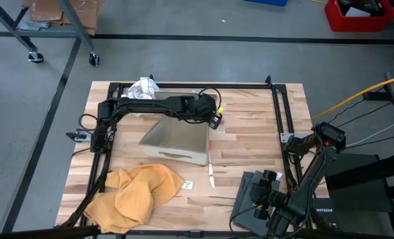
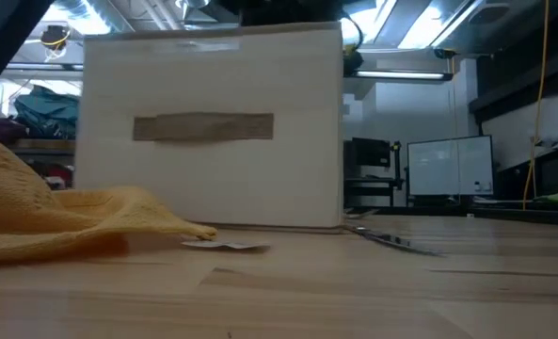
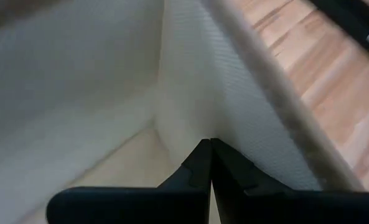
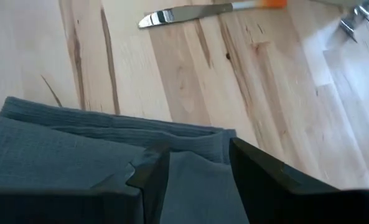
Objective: Fold towel
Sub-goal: Move the brown laundry organizer to the top right of the table
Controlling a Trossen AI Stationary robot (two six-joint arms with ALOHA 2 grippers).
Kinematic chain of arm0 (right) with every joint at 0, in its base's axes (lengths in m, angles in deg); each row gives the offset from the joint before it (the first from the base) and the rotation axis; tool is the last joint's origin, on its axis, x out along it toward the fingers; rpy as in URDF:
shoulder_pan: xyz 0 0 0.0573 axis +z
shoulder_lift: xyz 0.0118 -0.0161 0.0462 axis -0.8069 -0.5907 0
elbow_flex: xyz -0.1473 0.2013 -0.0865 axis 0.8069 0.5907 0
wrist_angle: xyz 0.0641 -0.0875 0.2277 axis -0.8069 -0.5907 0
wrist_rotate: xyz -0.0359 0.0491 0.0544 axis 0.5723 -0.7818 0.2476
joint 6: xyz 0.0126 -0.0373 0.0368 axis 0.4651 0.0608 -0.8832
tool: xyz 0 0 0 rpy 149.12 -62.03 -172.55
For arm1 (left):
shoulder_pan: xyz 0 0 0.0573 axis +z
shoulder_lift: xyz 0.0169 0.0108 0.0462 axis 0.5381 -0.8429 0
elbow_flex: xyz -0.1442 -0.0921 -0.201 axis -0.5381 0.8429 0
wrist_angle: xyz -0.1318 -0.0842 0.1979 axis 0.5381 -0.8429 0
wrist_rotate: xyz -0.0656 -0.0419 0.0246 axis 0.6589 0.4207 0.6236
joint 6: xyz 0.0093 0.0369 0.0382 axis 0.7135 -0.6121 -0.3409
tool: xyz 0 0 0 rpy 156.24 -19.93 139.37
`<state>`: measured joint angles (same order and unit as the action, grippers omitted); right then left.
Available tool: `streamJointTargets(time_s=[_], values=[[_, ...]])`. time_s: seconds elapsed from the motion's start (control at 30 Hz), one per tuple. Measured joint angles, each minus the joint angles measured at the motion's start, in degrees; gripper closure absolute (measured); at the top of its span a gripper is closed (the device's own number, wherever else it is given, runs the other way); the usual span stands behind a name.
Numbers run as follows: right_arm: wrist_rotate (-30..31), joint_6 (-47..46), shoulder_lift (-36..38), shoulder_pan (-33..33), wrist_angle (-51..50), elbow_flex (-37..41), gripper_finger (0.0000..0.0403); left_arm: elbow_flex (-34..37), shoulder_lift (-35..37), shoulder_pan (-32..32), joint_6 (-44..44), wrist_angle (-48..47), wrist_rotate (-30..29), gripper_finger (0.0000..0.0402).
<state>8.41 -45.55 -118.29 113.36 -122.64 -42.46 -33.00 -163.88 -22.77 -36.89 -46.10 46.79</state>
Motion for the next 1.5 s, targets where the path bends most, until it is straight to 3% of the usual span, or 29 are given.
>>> streamJointTargets(time_s=[0.37, 0.5, 0.83, 1.0, 1.23, 1.37, 1.5], values=[[1.69, 0.07, -0.02, -0.87, 0.0, 0.0, 0.0231, 0.04, -5.51, 2.05, 1.52, 20.31, 5.38, 0.0401], [4.21, 0.4, -0.02, -1.49, 0.01, 0.0, 0.0231, 0.13, -6.45, 2.33, 1.75, 25.79, 5.94, 0.0401], [12.32, -0.28, -0.02, -6.66, 0.21, -0.07, 0.0231, -2.21, -6.01, 2.33, -1.1, 37.72, 15.48, 0.0401], [16.81, -0.37, -0.02, -10.19, 0.23, -1.87, 0.0231, -7.35, -5.53, 2.43, -4.56, 37.9, 17.1, 0.0401], [27.63, 0.52, -0.02, -15.2, 0.96, -6.79, 0.0231, -12.53, -1.35, 3.19, -12.32, 36.45, 19.82, 0.0401], [31.21, 7.8, -0.02, -18.22, 6.54, -7.76, 0.0231, -13.14, 4.59, 3.88, -18.22, 29.75, 20.37, 0.0401], [28.72, 21.38, -0.02, -21.68, 17.93, -7.76, 0.0231, -13.11, 12.06, 4.34, -25.24, 16.88, 20.12, 0.0401]])
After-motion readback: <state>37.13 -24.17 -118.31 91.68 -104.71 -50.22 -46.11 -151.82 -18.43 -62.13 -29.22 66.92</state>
